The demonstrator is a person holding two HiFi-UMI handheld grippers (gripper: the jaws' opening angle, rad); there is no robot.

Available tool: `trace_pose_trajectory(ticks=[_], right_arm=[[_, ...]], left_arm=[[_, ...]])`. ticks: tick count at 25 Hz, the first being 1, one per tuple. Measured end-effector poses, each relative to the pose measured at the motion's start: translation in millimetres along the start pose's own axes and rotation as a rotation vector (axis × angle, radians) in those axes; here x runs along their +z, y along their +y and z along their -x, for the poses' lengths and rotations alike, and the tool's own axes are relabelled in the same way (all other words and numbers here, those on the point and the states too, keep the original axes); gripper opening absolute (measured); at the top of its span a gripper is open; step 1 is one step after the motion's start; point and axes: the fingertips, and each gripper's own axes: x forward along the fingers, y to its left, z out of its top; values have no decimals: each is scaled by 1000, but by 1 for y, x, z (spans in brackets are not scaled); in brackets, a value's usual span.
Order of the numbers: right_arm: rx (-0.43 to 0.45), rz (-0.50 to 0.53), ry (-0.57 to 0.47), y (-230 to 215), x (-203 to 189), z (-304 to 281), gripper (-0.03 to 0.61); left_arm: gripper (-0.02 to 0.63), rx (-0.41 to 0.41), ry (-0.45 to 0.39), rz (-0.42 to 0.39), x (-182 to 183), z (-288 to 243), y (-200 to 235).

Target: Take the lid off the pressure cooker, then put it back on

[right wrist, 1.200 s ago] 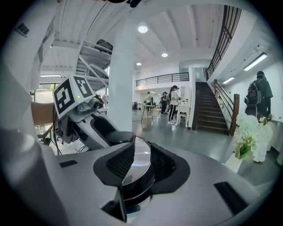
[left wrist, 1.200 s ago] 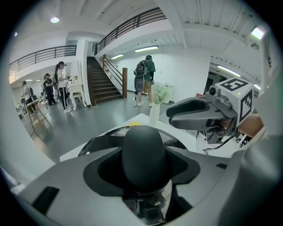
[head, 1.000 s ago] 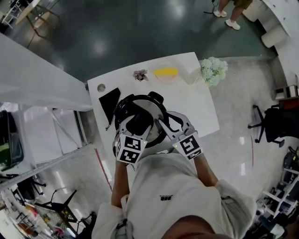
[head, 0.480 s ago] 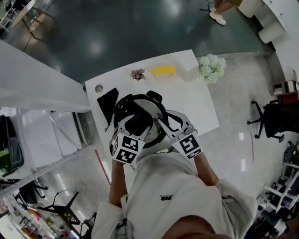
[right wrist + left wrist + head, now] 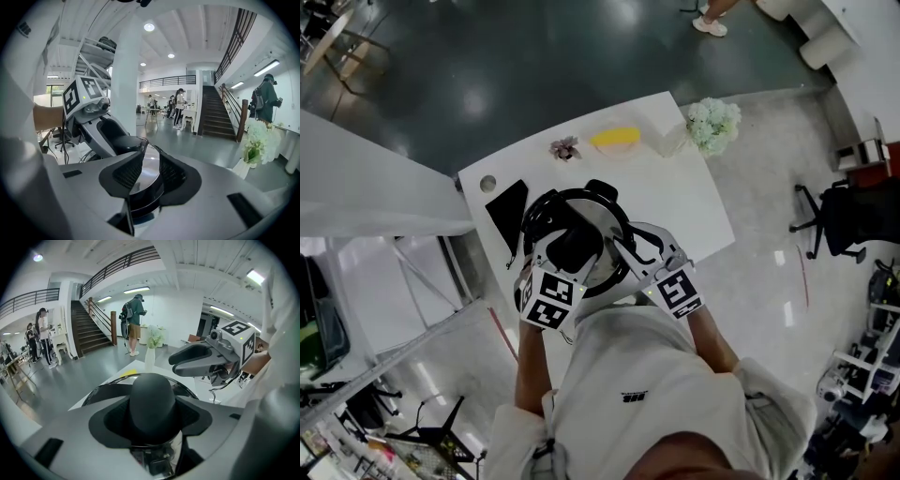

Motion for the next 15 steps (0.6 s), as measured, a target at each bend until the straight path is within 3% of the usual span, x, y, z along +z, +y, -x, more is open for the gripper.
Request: trace_pose_trajectory(ticks=[15], right_arm=[[-83,-37,10,10,-7,9,117]], left_arm=[[287,-106,12,-106,-2,-1,-3]])
